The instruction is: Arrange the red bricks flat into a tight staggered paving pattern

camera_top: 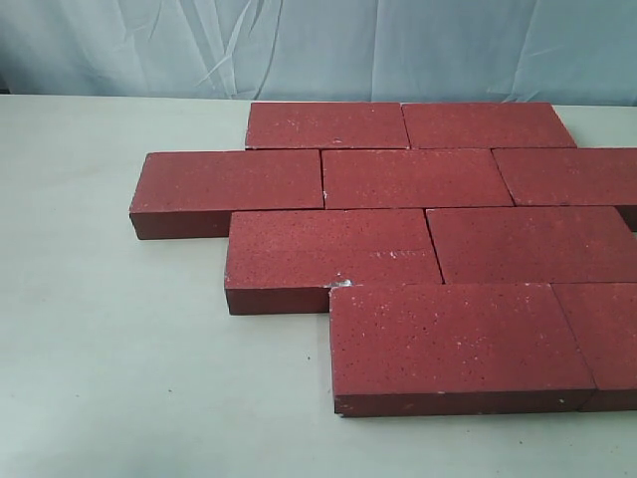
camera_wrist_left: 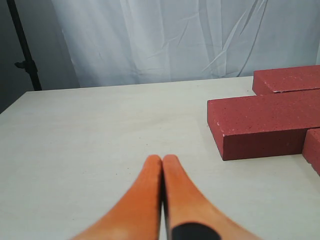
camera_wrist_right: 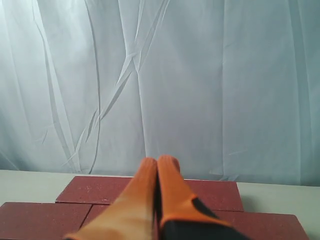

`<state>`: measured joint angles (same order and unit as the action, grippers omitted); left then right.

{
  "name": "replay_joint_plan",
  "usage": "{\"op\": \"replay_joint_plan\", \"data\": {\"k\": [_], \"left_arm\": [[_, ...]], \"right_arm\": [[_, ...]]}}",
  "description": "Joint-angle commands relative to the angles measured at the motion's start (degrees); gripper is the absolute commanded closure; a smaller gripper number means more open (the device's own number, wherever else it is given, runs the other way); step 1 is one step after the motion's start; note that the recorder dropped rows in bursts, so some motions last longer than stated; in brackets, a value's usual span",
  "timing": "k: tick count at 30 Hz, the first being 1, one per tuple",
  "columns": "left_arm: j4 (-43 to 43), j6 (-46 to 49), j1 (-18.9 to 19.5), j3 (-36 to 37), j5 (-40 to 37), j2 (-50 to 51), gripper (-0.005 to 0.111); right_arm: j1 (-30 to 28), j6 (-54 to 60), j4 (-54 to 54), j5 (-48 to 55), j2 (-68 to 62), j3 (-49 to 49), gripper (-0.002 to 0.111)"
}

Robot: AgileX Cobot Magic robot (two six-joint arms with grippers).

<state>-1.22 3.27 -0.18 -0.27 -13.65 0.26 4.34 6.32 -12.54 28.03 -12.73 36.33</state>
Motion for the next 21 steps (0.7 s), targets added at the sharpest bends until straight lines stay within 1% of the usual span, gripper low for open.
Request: {"op": "replay_joint_plan", "data": {"k": [1, 9, 14, 18, 21], "left_arm": [[-0.24, -0.1, 0.08, 0.27, -0.29, -0.26, 0.107], [-0.24, -0.1, 0.08, 0.27, -0.29, -0.26, 0.107], [-0.24, -0.1, 0.08, 0.27, -0.29, -0.26, 0.107], [-0.24, -0.1, 0.08, 0.27, -0.29, -0.26, 0.107], [-0.24, -0.1, 0.08, 0.27, -0.29, -0.26, 0.107]], "right_arm": [[-0.31, 0.01, 0.38, -0.4, 4.2, -3.83, 0.109], [-0.31, 0.01, 0.62, -0.4, 12.68, -13.78, 0.109], [-0.31, 0.01, 3.44, -0.71, 12.73, -24.05, 0.109], [-0.31, -0.48, 3.67, -1.59, 12.73, -29.1, 0.109], [-0.31, -1.0, 3.67, -2.41, 12.73, -31.02, 0.109]]}}
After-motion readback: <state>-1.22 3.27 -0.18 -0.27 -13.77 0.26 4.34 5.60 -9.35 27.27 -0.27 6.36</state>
